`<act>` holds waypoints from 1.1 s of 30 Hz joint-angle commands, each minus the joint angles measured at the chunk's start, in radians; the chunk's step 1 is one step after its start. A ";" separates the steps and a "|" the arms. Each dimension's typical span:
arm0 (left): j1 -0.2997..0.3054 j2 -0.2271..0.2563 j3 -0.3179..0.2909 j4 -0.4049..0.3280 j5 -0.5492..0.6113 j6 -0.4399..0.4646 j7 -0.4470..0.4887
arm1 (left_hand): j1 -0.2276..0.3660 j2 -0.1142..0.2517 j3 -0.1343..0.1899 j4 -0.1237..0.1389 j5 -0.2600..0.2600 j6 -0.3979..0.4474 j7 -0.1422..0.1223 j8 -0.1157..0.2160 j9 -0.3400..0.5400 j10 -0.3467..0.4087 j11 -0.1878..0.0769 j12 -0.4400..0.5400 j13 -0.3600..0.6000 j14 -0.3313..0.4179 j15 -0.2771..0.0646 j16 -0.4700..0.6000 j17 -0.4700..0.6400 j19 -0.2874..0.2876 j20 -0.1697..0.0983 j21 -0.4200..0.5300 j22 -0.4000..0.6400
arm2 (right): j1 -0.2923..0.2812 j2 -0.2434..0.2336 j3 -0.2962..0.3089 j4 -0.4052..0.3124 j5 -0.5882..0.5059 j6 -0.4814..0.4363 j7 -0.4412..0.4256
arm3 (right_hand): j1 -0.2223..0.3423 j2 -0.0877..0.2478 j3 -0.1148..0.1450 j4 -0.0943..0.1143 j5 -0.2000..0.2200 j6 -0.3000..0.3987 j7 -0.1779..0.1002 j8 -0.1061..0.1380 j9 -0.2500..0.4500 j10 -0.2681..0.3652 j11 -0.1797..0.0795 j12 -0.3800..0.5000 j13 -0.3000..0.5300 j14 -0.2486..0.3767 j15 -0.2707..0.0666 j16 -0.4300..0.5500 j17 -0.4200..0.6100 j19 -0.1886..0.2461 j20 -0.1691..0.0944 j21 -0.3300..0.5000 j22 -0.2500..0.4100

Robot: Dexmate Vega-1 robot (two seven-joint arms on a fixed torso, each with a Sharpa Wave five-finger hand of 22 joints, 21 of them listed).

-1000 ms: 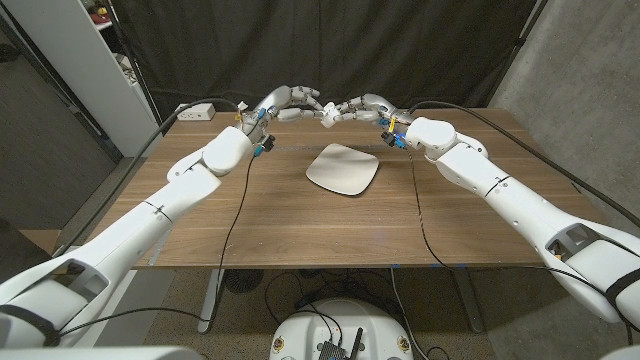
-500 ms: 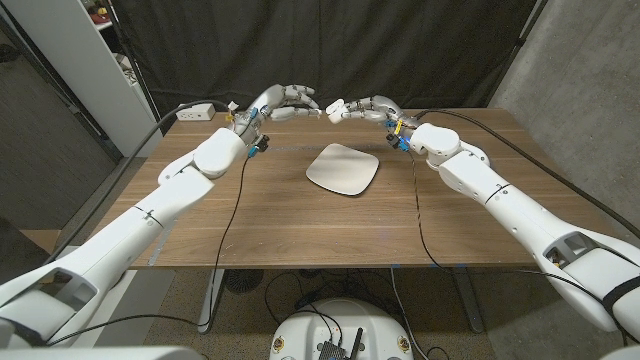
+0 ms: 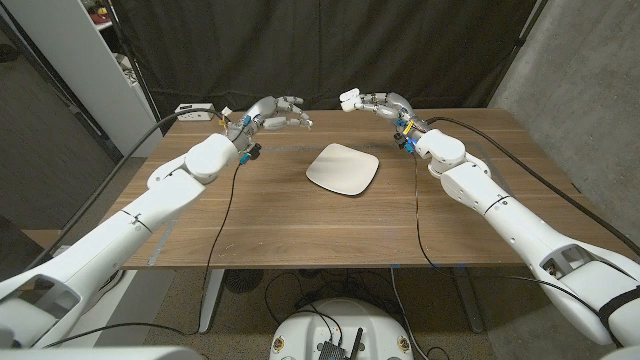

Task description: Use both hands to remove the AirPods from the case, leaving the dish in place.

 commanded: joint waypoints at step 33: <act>-0.178 0.256 0.222 -0.226 0.204 0.523 -0.362 | 0.042 0.013 -0.019 0.006 -0.010 -0.007 0.017 -0.021 0.108 -0.098 0.024 -0.035 -0.036 -0.131 0.041 -0.002 -0.021 -0.081 0.040 -0.050 -0.011 | 0.043 0.009 -0.012 0.067 0.027 -0.019 0.035 | 0.002 -0.002 -0.002 -0.004 0.010 0.087 -0.064 0.010 0.206 -0.004 0.002 -0.010 0.000 -0.002 -0.076 -0.002 0.004 0.006 0.001 0.000 0.002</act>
